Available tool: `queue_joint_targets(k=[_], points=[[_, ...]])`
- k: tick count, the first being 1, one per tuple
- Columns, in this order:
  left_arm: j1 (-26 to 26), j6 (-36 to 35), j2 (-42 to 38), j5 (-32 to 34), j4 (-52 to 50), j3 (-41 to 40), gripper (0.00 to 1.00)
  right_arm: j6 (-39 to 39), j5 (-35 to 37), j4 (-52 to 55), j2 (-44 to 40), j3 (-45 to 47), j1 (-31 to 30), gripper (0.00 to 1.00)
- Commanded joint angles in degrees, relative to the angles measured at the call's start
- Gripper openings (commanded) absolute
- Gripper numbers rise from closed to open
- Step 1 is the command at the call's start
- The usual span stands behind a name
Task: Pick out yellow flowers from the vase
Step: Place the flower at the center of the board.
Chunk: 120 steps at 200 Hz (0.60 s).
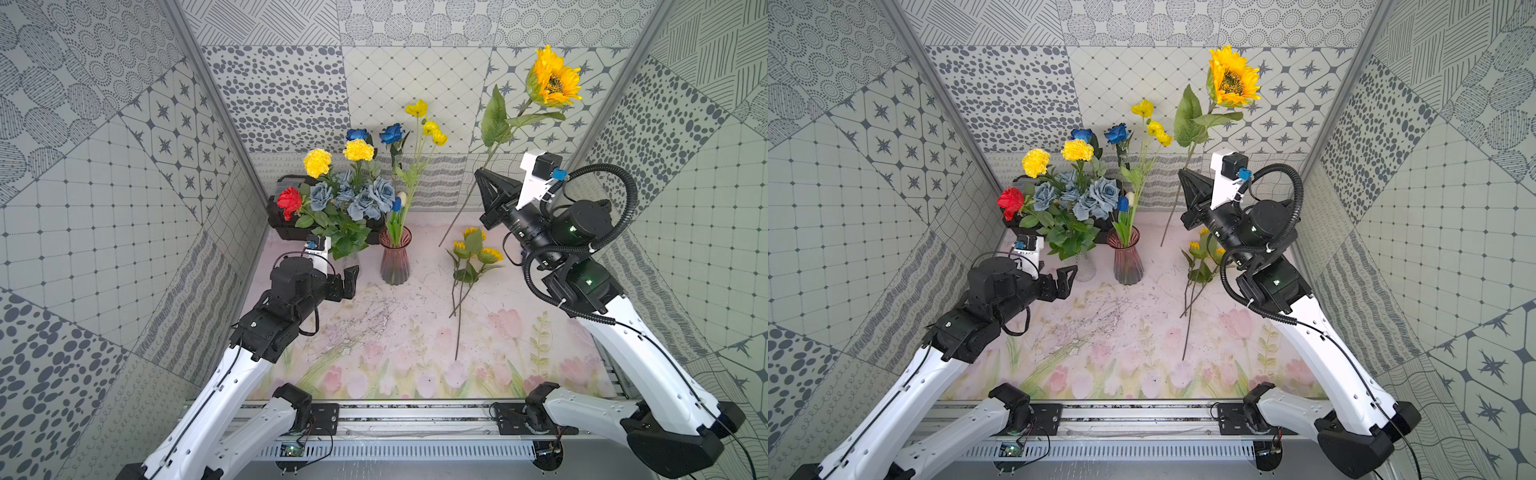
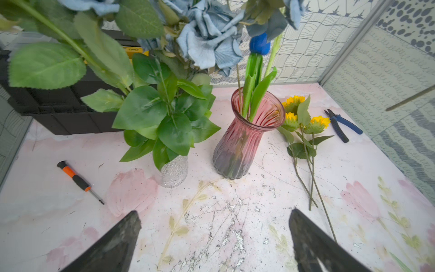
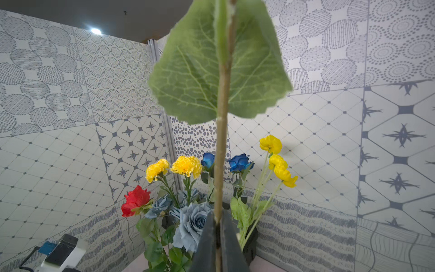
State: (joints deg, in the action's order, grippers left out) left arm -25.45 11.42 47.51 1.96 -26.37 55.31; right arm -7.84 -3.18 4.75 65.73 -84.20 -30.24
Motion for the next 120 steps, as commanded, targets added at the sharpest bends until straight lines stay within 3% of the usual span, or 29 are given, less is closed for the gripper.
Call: queue_joint_targets(k=[1, 27, 50, 94, 120], points=[[0.1, -2.4, 2.6, -12.0, 2.0, 2.6, 0.98, -6.6, -5.7, 16.5, 2.2, -2.1, 6.7, 0.0], [0.1, -3.5, 7.7, -16.4, -2.2, 6.7, 0.98, -14.3, -19.8, 20.3, 5.9, 0.2, 16.6, 0.0], [0.1, -4.0, 9.3, -17.6, -1.3, 6.4, 0.98, -16.5, -26.6, 23.8, 10.7, 0.3, 20.8, 0.0], [0.1, -2.9, 5.9, -13.6, 0.2, 2.8, 0.98, -15.0, -29.1, 35.7, 22.8, -3.1, 23.0, 0.0], [0.1, -3.5, 3.9, -10.5, 0.2, 2.1, 0.98, -15.1, -27.3, 34.0, 26.3, 0.8, 23.7, 0.0]])
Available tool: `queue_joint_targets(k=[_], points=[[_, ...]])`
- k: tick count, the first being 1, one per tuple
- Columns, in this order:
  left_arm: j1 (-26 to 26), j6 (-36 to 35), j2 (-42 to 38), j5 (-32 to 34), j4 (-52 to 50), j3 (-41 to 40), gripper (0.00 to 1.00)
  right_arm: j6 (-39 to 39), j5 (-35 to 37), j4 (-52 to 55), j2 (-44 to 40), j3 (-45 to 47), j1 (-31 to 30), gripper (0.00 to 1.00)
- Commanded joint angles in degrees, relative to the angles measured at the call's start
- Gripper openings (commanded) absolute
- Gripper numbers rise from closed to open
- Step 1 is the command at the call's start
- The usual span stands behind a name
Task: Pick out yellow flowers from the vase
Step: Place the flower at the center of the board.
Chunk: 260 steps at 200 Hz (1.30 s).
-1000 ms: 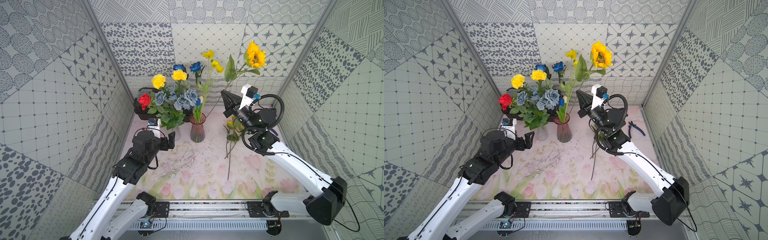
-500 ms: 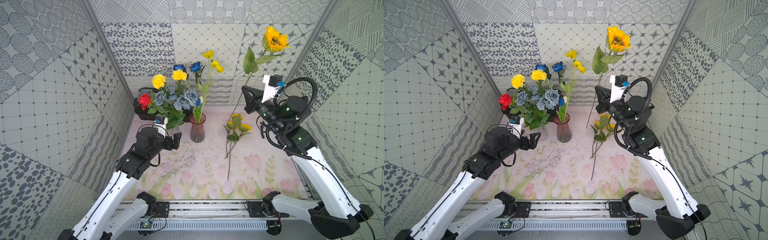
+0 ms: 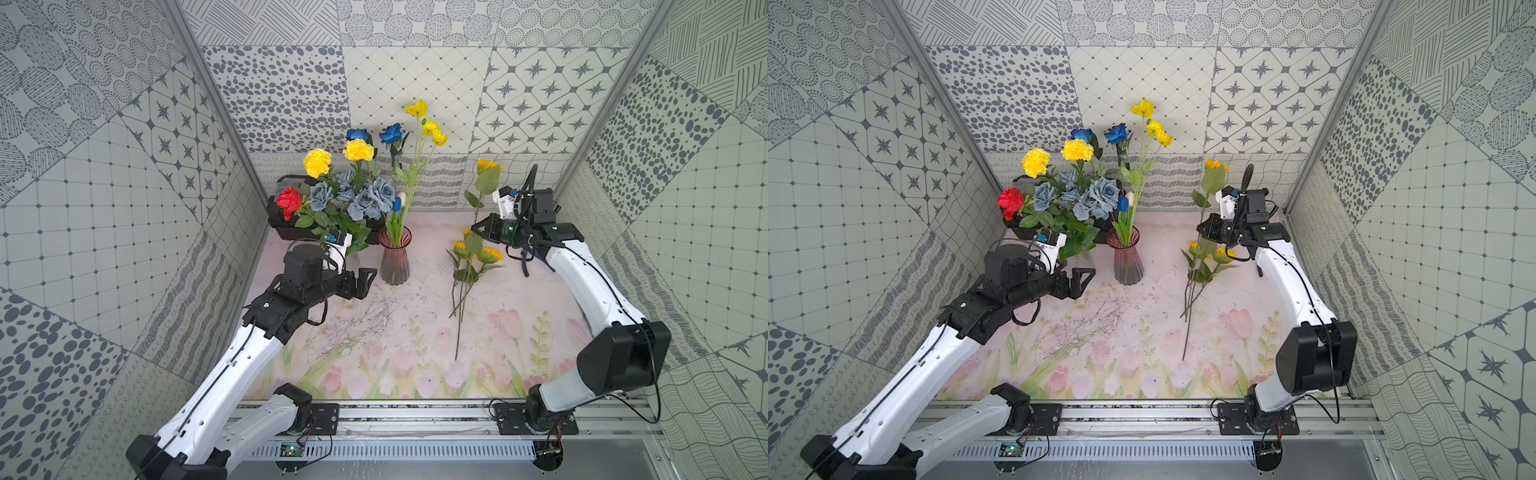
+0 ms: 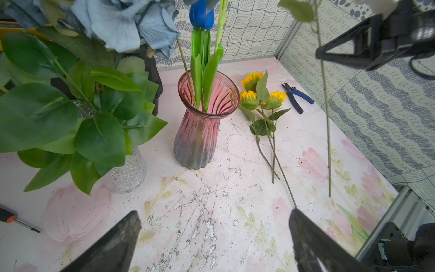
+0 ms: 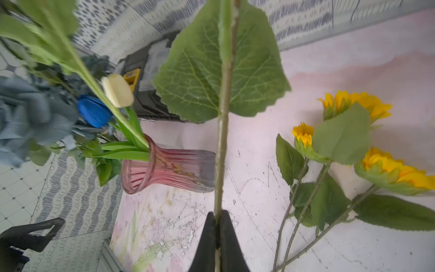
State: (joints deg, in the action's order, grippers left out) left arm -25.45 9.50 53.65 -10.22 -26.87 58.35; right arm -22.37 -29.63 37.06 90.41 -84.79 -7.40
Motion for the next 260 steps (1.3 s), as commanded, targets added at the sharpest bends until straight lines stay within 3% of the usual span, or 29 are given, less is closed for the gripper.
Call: queue_joint_targets(k=[1, 40, 197, 251, 260], points=[[0.1, -1.6, -2.3, 1.7, 0.7, -0.9, 0.98, -0.5, -0.9, 1.6, 1.8, 1.5, 0.9, 0.0], [0.1, -1.5, -2.4, 1.4, 0.5, -0.9, 0.99, 1.0, 1.0, 2.1, 7.5, 3.3, 1.7, 0.0], [0.1, -1.2, -1.7, 1.1, 0.1, -0.6, 0.98, 5.4, 22.5, 8.3, 20.1, 2.5, 2.1, 0.0], [0.1, -1.2, -1.7, 1.1, 0.2, -0.6, 0.98, 5.9, 23.9, 8.4, 23.1, -0.2, 2.6, 0.0], [0.1, -1.2, -1.7, 1.1, 0.2, -0.7, 0.98, 5.8, 23.7, 7.7, 23.1, -0.2, 2.7, 0.08]])
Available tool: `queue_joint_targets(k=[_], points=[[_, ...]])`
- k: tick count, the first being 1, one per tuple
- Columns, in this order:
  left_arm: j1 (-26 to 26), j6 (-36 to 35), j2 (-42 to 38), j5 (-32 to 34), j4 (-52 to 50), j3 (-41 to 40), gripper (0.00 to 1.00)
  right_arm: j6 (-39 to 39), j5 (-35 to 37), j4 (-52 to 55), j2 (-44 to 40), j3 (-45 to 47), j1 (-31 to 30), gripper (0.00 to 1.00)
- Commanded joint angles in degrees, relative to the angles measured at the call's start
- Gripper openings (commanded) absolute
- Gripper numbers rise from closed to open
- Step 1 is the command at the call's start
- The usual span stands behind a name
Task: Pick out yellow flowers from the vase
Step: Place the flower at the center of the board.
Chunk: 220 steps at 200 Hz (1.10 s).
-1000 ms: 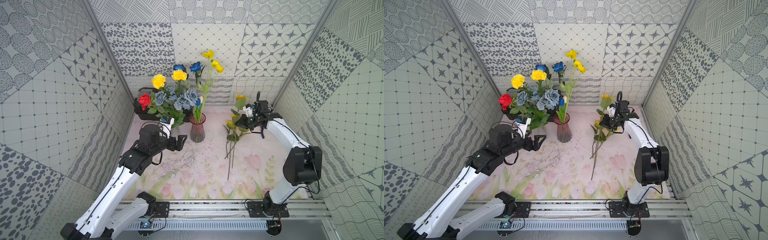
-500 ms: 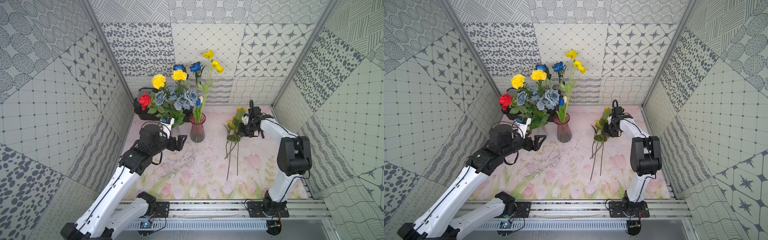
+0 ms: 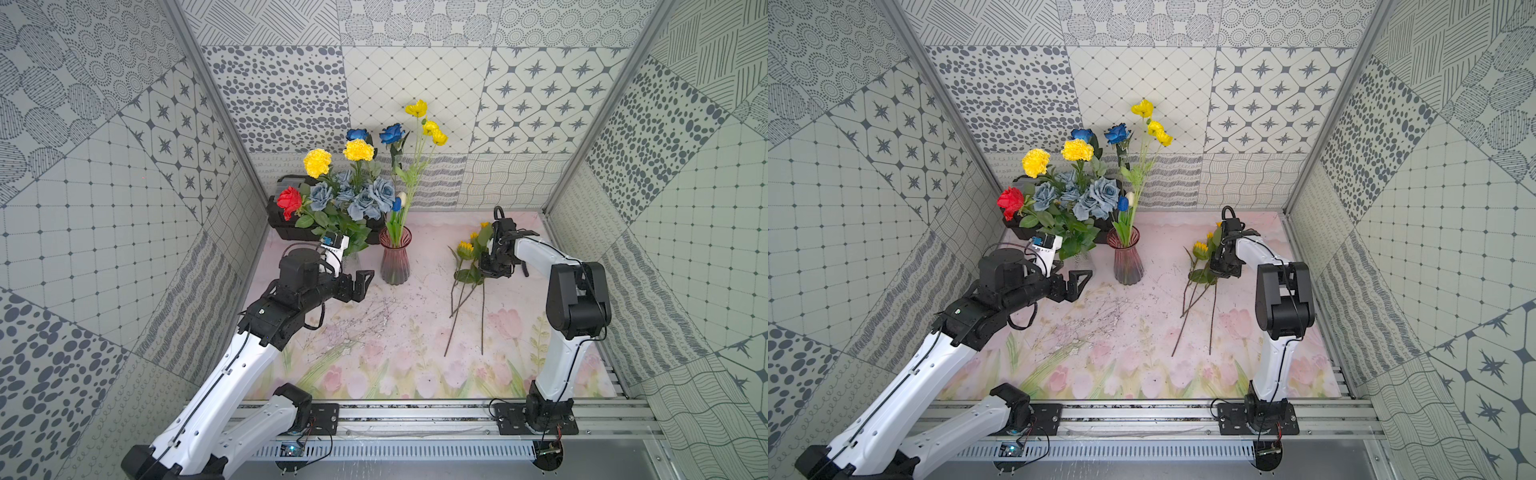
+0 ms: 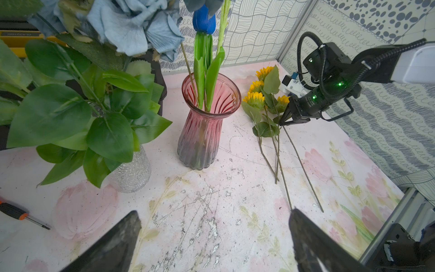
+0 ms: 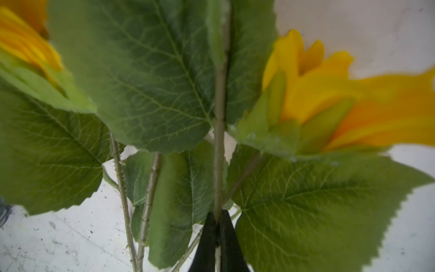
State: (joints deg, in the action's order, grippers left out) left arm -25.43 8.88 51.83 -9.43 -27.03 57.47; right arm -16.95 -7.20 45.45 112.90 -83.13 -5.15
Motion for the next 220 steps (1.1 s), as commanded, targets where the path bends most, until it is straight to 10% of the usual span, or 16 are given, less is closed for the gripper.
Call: queue_joint_targets(k=[1, 62, 220], points=[[0.1, -0.6, 0.1, 0.4, 0.4, 0.2, 0.99, 0.4, 1.3, -0.8, 0.6, -1.9, 0.4, 0.09], [0.1, -0.6, 0.3, 0.6, 0.3, 0.2, 0.98, 0.3, -1.6, -2.3, -2.4, -1.3, 0.4, 0.44], [0.2, -0.4, -0.5, 2.2, 0.9, -0.4, 0.98, -1.6, -4.5, -17.7, -31.9, 7.9, -4.2, 0.84]])
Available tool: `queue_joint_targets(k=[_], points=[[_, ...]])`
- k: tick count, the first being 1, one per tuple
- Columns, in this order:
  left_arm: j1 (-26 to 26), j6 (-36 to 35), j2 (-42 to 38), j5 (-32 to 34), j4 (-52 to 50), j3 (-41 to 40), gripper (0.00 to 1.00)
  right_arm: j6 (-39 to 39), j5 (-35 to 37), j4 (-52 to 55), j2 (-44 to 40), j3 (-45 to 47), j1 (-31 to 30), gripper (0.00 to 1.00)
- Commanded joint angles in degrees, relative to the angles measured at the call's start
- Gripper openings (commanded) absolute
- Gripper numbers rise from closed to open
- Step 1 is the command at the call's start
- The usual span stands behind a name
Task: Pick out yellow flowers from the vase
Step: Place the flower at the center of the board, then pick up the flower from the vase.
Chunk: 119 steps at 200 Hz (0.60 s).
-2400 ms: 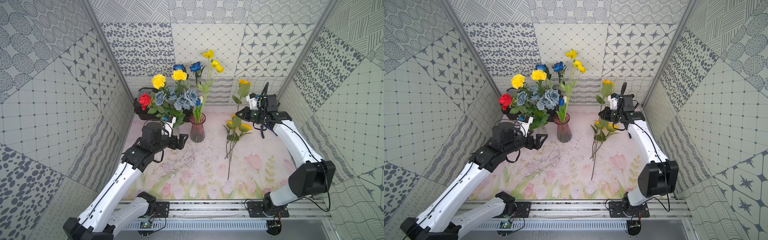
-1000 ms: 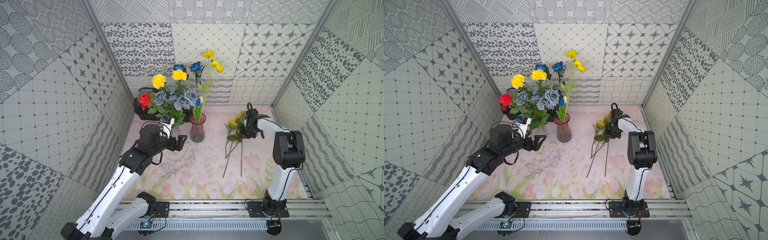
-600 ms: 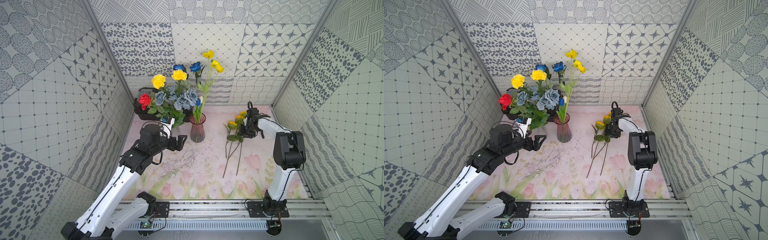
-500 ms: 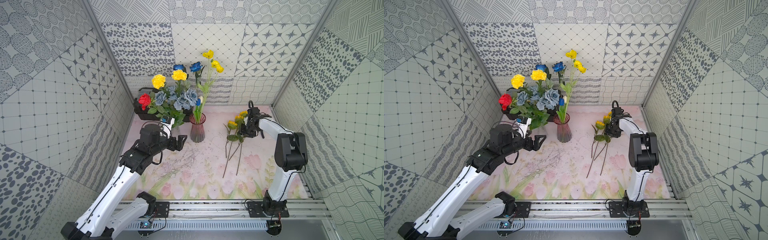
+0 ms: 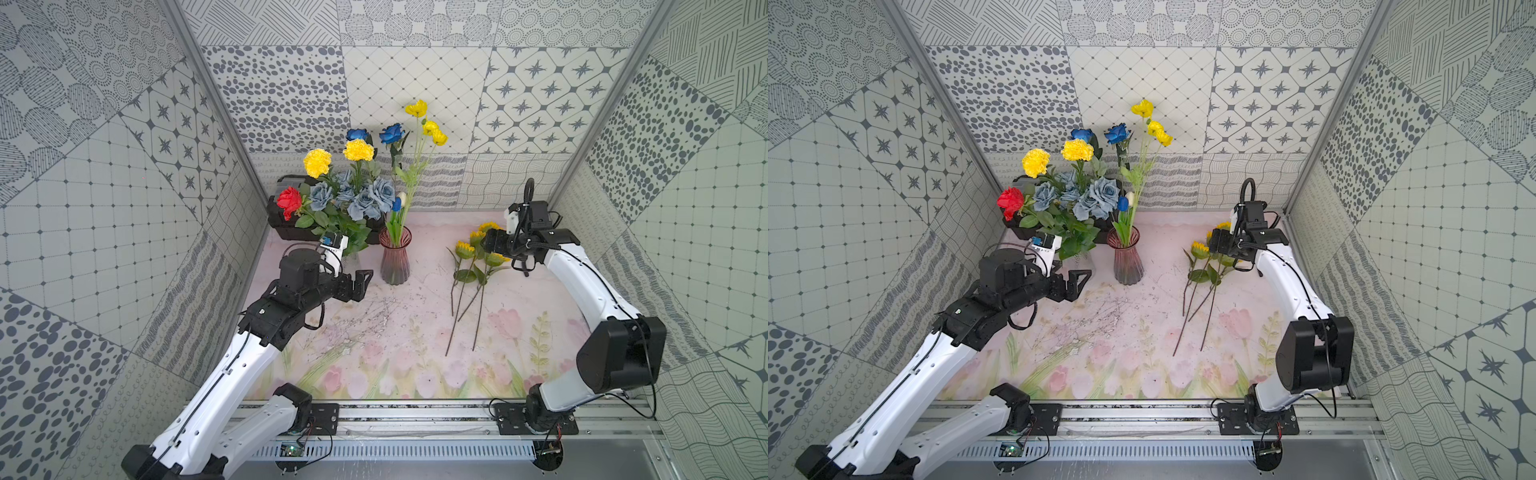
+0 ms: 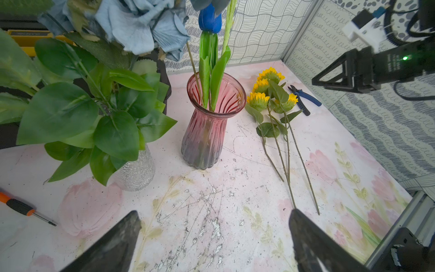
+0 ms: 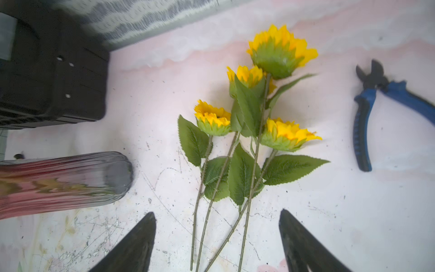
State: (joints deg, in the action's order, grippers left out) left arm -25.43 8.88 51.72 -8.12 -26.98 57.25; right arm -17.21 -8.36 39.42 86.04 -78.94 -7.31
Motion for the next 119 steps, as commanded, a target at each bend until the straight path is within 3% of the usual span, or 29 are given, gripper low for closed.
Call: queue_joint_targets(k=[1, 32, 58, 98, 119], points=[[0.2, -0.4, -0.4, 0.9, 0.8, -0.1, 0.98, -1.4, -3.6, -12.2, -5.3, 3.9, -2.2, 0.85], [0.1, -0.4, -0.7, 1.3, 0.8, -0.3, 0.98, -4.6, -10.3, -31.2, -10.2, 10.4, -5.7, 0.87], [0.2, -0.6, -1.0, 1.4, 0.9, -0.3, 0.98, -7.1, -21.3, -47.4, -9.7, 14.1, -8.0, 0.89], [0.1, -0.6, -1.0, 1.5, 0.8, -0.3, 0.98, -6.5, -26.8, -53.5, -3.4, 11.6, -13.2, 0.89], [0.2, -0.5, -0.9, 1.4, 0.8, -0.3, 0.98, -6.3, -27.6, -56.0, 0.4, 10.4, -15.3, 0.83]])
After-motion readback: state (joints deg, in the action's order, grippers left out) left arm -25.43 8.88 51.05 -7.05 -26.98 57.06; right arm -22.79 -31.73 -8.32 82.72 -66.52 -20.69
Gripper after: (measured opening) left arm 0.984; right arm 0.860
